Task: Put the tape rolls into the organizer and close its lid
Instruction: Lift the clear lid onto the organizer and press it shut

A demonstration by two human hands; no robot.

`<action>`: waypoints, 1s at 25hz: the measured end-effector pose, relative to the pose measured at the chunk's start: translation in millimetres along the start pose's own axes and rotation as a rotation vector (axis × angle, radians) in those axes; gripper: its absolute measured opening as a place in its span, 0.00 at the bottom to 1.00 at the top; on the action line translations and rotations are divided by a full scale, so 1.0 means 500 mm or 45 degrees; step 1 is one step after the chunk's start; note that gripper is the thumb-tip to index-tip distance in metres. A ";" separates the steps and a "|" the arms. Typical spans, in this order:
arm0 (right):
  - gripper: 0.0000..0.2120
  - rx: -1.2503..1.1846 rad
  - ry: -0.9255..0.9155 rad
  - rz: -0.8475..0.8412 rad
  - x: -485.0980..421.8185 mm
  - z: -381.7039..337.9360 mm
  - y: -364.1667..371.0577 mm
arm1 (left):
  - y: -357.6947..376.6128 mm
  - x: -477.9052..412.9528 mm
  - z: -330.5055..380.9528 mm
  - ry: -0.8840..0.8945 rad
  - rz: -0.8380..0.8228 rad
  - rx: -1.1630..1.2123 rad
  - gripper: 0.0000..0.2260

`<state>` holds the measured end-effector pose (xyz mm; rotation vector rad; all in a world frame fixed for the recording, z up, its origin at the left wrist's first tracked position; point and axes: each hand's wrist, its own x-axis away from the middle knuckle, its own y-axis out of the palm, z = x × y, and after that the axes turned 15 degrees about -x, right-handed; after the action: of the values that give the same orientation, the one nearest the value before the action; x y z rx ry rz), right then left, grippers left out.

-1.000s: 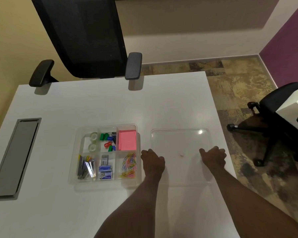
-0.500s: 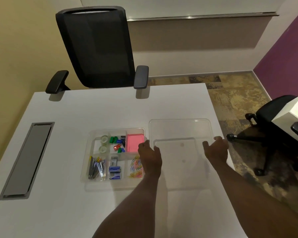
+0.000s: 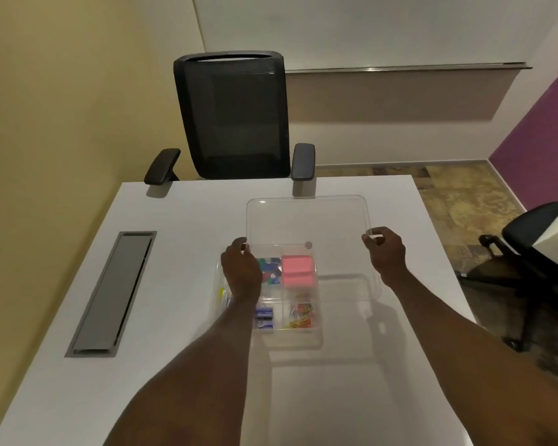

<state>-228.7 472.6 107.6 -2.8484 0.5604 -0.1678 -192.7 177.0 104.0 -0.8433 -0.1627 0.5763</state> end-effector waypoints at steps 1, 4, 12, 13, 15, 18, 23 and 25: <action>0.07 -0.048 -0.010 -0.018 0.010 -0.015 0.020 | -0.025 -0.016 -0.012 0.008 0.013 0.017 0.13; 0.05 -0.102 -0.115 -0.075 0.039 -0.047 0.078 | -0.086 -0.057 -0.048 -0.008 0.066 0.081 0.13; 0.07 -0.452 -0.054 -0.096 0.091 -0.087 0.151 | -0.165 -0.137 -0.111 -0.150 -0.127 0.463 0.13; 0.08 -0.502 -0.026 -0.128 0.095 -0.087 0.150 | -0.172 -0.148 -0.119 -0.280 -0.178 0.609 0.13; 0.10 -0.575 0.027 -0.181 0.100 -0.087 0.146 | -0.188 -0.164 -0.131 -0.471 -0.291 0.875 0.09; 0.10 -0.794 0.200 -0.170 0.108 -0.088 0.139 | -0.201 -0.177 -0.157 -0.530 -0.433 0.986 0.06; 0.17 -0.585 0.299 -0.175 0.136 -0.039 0.126 | -0.195 -0.162 -0.229 -0.320 -0.677 0.770 0.10; 0.14 -0.495 0.293 -0.189 0.150 -0.011 0.123 | -0.185 -0.150 -0.253 -0.335 -0.711 0.749 0.16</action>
<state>-182.5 387.1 102.4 -3.2768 0.4663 -0.4639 -171.6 5.0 95.4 -0.1270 -0.4291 0.1798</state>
